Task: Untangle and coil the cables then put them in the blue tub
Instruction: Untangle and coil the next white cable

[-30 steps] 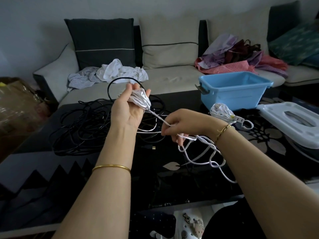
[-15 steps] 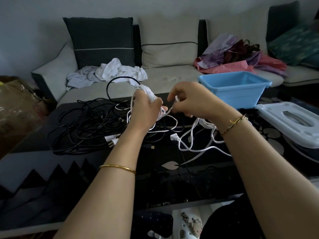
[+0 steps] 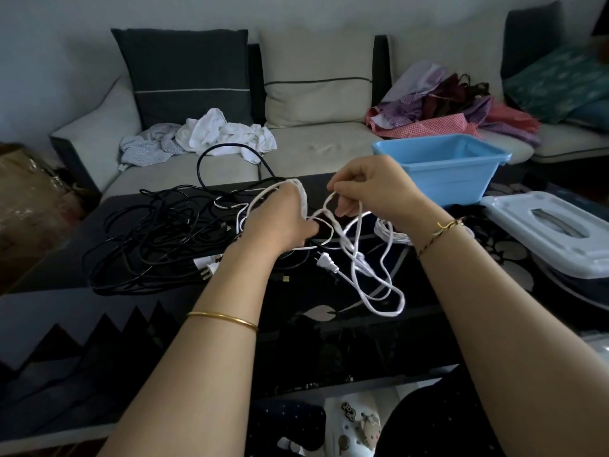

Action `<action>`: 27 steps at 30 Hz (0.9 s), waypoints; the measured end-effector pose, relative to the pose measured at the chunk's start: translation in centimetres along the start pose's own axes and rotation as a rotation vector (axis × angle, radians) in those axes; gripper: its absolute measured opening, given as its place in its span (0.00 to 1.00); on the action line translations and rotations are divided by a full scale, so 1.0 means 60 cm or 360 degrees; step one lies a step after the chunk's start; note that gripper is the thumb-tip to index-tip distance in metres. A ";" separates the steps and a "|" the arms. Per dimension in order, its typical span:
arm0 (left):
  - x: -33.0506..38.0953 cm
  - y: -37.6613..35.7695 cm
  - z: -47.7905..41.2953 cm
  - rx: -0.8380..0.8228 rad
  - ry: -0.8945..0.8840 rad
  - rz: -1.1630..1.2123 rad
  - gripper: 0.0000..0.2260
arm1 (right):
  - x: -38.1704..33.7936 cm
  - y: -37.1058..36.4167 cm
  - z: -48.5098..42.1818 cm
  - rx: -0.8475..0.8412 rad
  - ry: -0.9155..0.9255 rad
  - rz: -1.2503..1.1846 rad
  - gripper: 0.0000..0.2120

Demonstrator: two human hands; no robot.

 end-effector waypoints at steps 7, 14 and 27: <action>-0.031 0.017 0.008 0.0343 0.0310 0.0098 0.07 | 0.026 -0.001 -0.016 0.0011 -0.0068 0.0295 0.06; -0.061 0.021 0.008 0.0641 0.0649 0.0564 0.06 | 0.085 -0.007 -0.024 -0.0137 -0.0172 0.0529 0.06; -0.030 0.015 0.011 0.0199 0.0590 0.0897 0.06 | 0.080 -0.010 -0.030 -0.0231 -0.0129 0.0585 0.09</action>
Point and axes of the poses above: each hand's wrist, its own z-axis away from the middle knuckle, its own y-axis out of the back of the hand, x = y × z, the point moved 3 cm from there along -z, towards the middle knuckle, and after that the axes turned 7 degrees about -y, right-handed, at the moved point
